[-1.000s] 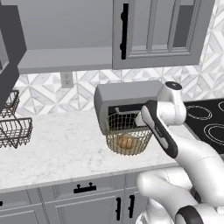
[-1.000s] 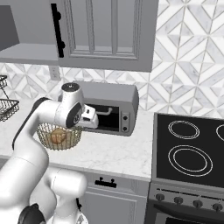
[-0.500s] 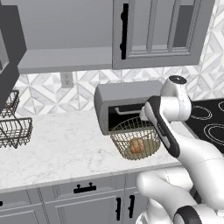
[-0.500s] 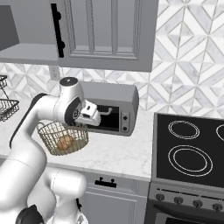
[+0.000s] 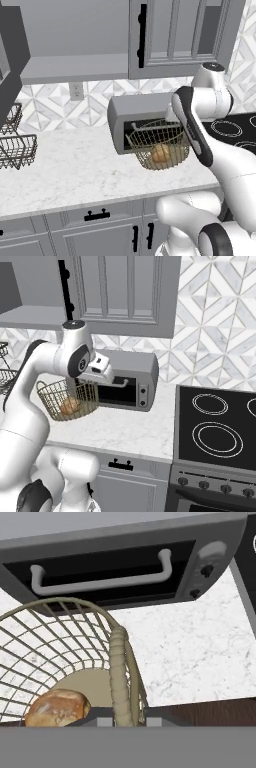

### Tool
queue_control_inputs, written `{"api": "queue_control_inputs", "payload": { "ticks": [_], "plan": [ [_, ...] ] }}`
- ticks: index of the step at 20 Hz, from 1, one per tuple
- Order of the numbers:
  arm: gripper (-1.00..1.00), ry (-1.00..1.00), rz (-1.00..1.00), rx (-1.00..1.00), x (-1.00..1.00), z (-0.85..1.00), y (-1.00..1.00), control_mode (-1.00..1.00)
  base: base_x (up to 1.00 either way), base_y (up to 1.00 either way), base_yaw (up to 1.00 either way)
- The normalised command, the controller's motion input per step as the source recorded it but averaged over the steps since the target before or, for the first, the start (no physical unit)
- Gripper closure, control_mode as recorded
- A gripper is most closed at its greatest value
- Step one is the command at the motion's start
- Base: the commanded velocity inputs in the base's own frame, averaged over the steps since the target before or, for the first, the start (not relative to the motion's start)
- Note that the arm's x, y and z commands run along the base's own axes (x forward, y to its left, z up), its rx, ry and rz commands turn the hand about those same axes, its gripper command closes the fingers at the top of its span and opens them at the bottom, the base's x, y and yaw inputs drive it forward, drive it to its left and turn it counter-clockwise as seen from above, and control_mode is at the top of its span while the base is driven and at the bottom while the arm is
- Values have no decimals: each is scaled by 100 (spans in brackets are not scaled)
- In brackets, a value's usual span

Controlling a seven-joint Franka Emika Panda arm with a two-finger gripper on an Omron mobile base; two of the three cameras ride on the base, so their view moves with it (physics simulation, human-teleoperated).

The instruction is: Open the cabinet, pick up the bread from the cabinet and place it in the basket. Then move the basket to the dining counter.

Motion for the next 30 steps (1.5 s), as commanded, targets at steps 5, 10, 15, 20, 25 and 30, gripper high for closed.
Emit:
{"api": "queue_control_inputs", "payload": {
  "ticks": [5,10,15,20,25,30],
  "plan": [
    [100,0,-1,6,-4,53,-4,-100,0,0,0],
    [100,-6,-7,10,-3,14,-5,-100,0,0,0],
    [100,-17,-6,8,0,1,-1,-100,0,0,0],
    [100,-19,-8,5,-17,0,-2,-100,0,0,0],
    [100,0,-4,9,-2,1,-5,-100,0,0,0],
    [100,0,-2,4,-1,0,-1,-100,0,0,0]
  ]
}}
